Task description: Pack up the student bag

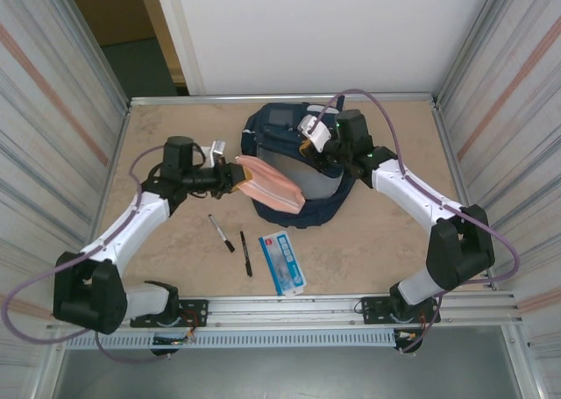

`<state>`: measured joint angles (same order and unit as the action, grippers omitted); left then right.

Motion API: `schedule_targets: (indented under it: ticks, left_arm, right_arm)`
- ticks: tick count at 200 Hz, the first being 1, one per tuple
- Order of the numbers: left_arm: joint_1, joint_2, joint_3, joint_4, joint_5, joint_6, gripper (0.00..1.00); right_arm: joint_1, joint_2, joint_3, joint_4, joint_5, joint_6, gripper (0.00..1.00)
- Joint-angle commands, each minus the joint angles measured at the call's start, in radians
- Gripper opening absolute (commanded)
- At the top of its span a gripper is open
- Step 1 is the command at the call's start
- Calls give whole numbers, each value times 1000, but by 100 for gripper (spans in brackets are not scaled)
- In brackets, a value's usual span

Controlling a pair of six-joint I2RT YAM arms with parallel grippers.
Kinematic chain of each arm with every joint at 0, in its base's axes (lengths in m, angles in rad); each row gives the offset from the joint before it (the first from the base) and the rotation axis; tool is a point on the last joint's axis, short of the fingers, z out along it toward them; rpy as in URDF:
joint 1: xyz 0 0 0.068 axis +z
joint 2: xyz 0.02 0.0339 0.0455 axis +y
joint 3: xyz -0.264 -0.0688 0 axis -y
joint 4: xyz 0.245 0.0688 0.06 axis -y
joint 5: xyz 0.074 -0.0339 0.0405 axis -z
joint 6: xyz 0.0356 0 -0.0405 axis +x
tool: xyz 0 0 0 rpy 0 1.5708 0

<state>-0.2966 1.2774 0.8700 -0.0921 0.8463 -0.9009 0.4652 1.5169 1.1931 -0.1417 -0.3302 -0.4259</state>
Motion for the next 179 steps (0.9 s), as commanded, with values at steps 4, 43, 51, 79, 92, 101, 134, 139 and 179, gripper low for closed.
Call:
schedule_targets:
  ticks: [4,43,51,79,92,101,134,139,179]
  left_arm:
    - [-56,60,6,226,-138,-68,0]
    - [-90,176,-12,433,-253,-221,0]
    - [-115,210,14,508,-217,-217,0]
    - [-198,270,68,537,-320,-213,0]
    - [-223,310,15,675,-412,-231,0]
    - [-229,344,2,728,-445,-232,0]
    - [-247,464,30,759,-516,-243,1]
    - [-249,488,36,787,-507,-250,2]
    - [-237,615,68,764,-523,-242,25]
  right_arm:
    - [4,-71,66,34,-124,59,0]
    - [9,-95,79,4,-140,99,0]
    - [13,-100,79,-3,-148,98,0]
    - [17,-112,77,-29,-153,104,0]
    - [18,-118,64,-23,-159,118,0]
    - [19,-118,59,-15,-173,121,0]
    - [51,-116,68,-37,-146,122,0]
    - [55,-119,64,-34,-146,122,0]
    - [71,-104,83,-83,-117,122,0]
